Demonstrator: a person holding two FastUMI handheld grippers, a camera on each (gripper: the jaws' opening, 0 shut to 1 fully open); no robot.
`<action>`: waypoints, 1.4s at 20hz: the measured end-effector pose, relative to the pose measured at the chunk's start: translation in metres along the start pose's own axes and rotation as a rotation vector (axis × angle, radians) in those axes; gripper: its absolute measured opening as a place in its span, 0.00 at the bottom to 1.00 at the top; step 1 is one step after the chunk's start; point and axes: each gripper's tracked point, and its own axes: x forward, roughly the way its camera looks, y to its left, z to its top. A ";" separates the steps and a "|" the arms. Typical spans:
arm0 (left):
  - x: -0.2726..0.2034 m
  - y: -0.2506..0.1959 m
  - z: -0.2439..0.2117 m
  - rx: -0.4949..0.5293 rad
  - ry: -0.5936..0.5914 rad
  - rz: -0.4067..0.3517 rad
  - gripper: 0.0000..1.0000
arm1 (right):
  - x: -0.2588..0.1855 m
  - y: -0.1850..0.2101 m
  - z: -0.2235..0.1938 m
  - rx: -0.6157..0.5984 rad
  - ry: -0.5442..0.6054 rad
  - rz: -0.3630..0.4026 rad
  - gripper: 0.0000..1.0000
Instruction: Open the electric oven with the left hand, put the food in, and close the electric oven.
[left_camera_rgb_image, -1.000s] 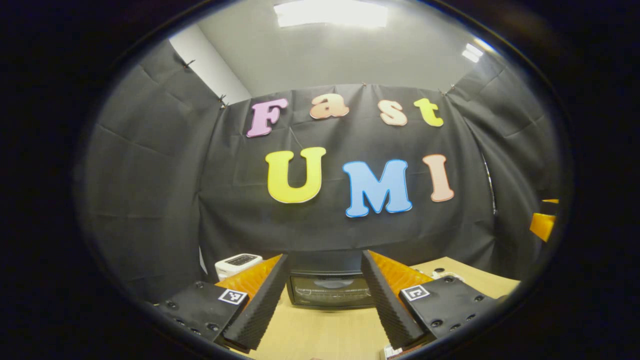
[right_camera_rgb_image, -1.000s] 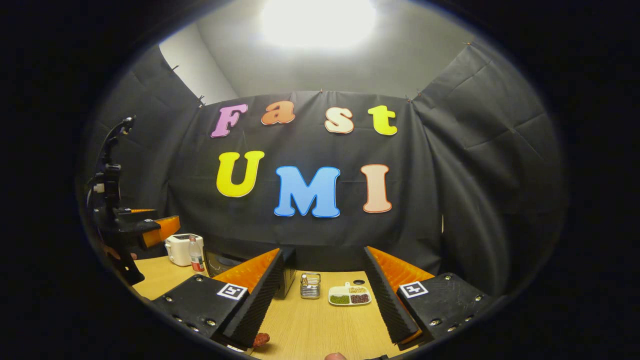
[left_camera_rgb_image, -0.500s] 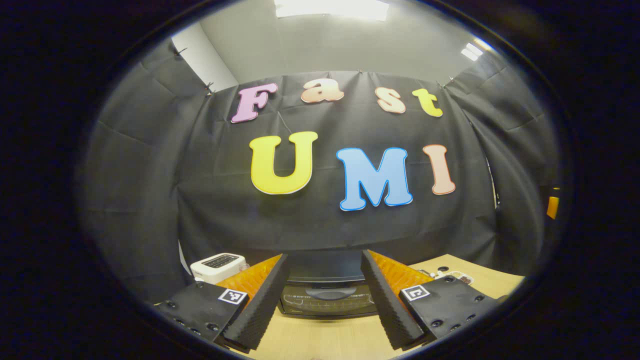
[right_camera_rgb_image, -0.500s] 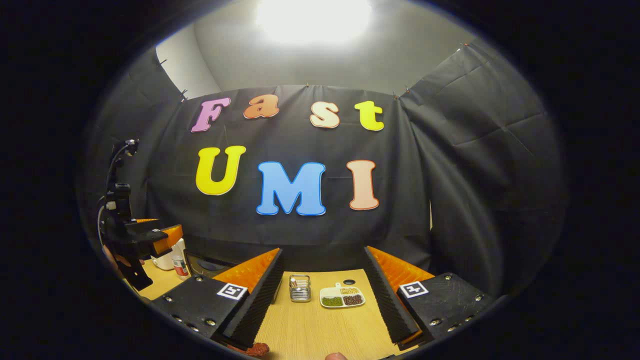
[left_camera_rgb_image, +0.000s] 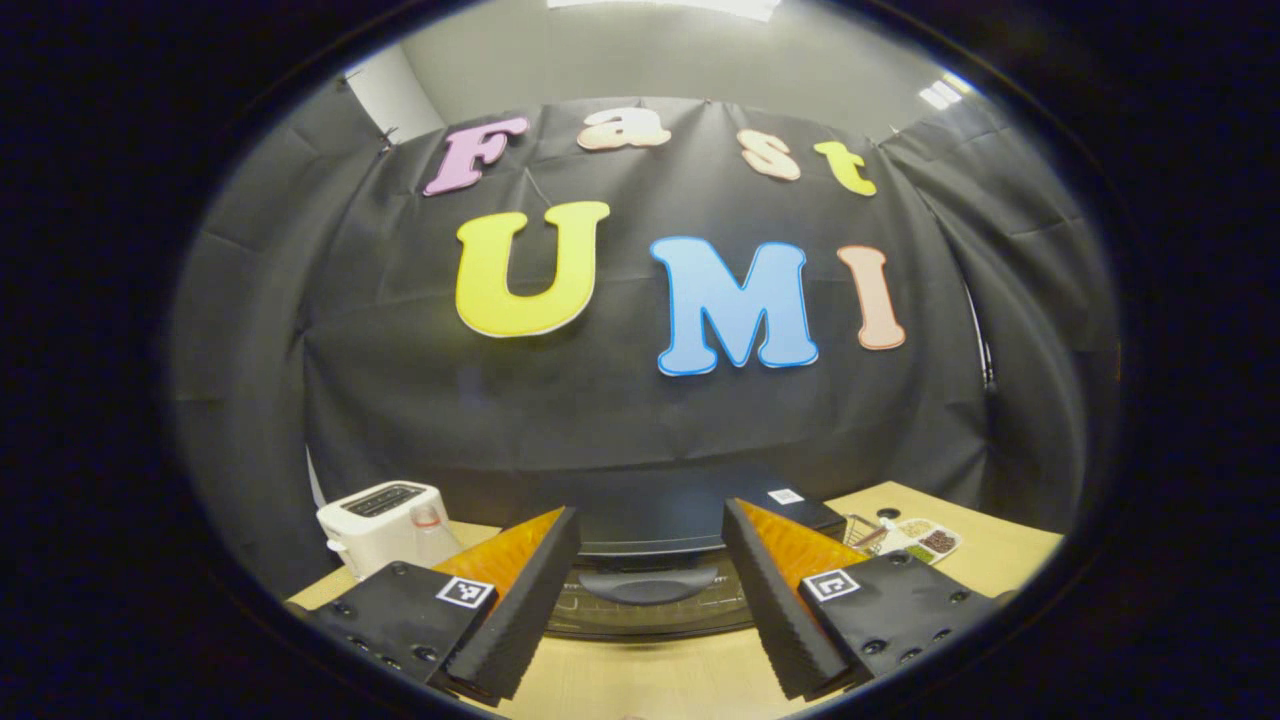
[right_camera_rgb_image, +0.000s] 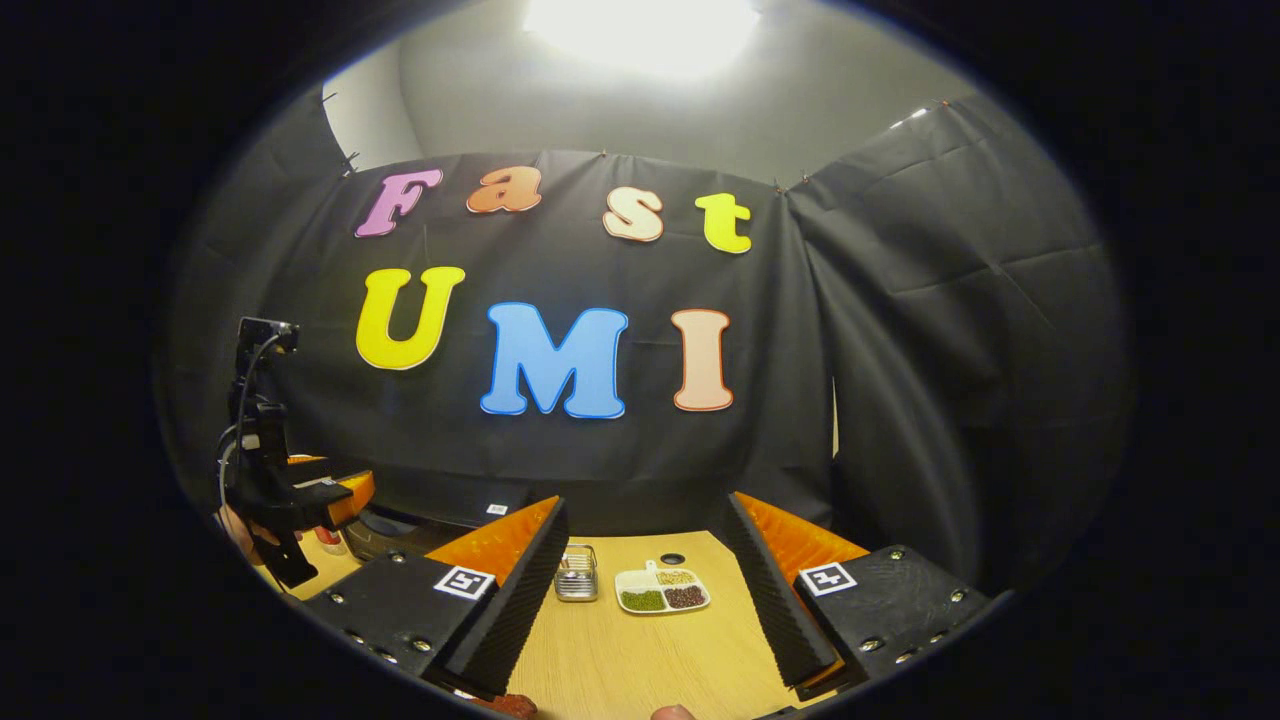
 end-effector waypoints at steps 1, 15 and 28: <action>0.010 -0.001 -0.006 0.000 0.010 -0.008 0.96 | 0.001 0.000 -0.001 -0.004 0.006 -0.012 0.95; 0.079 -0.003 -0.079 0.033 0.112 -0.037 1.00 | -0.005 0.005 -0.008 -0.084 0.048 -0.100 0.95; 0.044 -0.007 -0.090 0.013 0.107 -0.010 1.00 | -0.005 0.006 -0.004 -0.086 0.032 -0.061 0.95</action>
